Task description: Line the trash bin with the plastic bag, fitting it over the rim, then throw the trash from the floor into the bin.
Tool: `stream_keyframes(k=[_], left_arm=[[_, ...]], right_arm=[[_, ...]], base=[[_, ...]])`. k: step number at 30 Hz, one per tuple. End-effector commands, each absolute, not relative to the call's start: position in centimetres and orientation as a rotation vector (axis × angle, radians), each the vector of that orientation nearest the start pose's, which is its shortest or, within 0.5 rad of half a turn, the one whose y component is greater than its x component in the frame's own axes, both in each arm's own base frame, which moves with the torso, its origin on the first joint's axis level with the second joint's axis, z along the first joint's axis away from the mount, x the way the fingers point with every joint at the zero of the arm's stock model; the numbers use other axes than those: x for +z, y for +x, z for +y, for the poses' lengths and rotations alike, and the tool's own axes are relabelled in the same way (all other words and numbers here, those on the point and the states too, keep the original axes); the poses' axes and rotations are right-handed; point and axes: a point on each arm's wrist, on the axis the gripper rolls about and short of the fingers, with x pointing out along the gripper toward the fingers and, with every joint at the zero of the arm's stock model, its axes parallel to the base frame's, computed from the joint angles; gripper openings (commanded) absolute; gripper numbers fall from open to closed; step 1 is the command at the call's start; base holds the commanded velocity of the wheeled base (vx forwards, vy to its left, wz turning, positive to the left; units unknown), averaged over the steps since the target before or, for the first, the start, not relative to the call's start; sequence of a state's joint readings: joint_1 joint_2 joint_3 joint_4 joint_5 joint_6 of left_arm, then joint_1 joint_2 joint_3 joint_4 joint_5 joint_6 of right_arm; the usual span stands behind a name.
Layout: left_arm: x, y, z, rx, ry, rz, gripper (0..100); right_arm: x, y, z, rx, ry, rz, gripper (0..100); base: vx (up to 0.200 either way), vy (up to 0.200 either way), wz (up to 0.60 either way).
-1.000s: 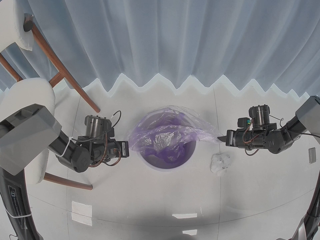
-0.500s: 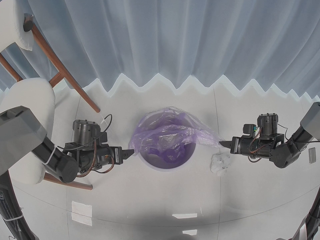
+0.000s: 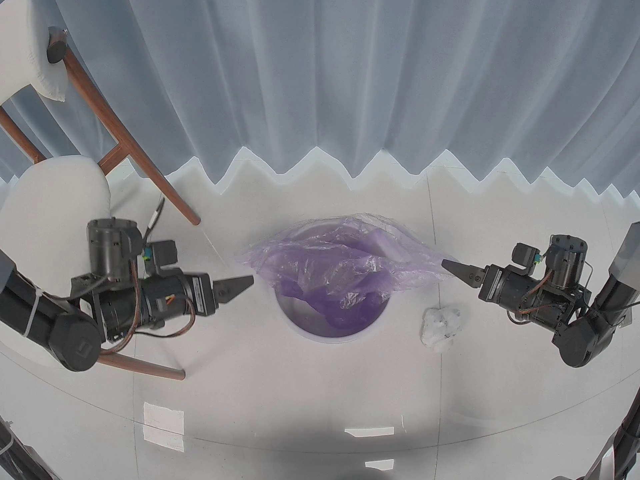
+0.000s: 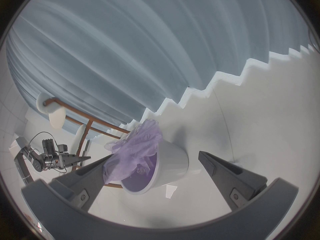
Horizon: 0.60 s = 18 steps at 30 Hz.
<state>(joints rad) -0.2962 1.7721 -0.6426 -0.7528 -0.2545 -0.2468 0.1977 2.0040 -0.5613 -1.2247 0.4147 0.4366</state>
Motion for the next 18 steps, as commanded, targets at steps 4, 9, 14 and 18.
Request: stream_keyframes(k=[4,9,14,18], left_arm=[[17.5,35.4,-12.6,-0.634,-0.191,0.25,100],[18.8,39.1,-16.1,-0.677,-0.185,0.261,100],[19.4,39.9,-19.4,-0.744,-0.183,0.43,100],[20.1,38.6,-20.7,-0.768,-0.191,0.621,100]], right_arm=[[7.8,28.9,5.7,0.446,0.627,0.36,100],[6.2,29.2,6.5,0.428,0.624,0.397,100],[5.6,29.4,7.5,0.45,0.618,0.419,100],[5.5,29.4,7.8,0.457,0.616,0.428,100]], base=[[0.0,0.0,0.0],[0.0,0.0,0.0],[0.0,0.0,0.0],[0.0,0.0,0.0]])
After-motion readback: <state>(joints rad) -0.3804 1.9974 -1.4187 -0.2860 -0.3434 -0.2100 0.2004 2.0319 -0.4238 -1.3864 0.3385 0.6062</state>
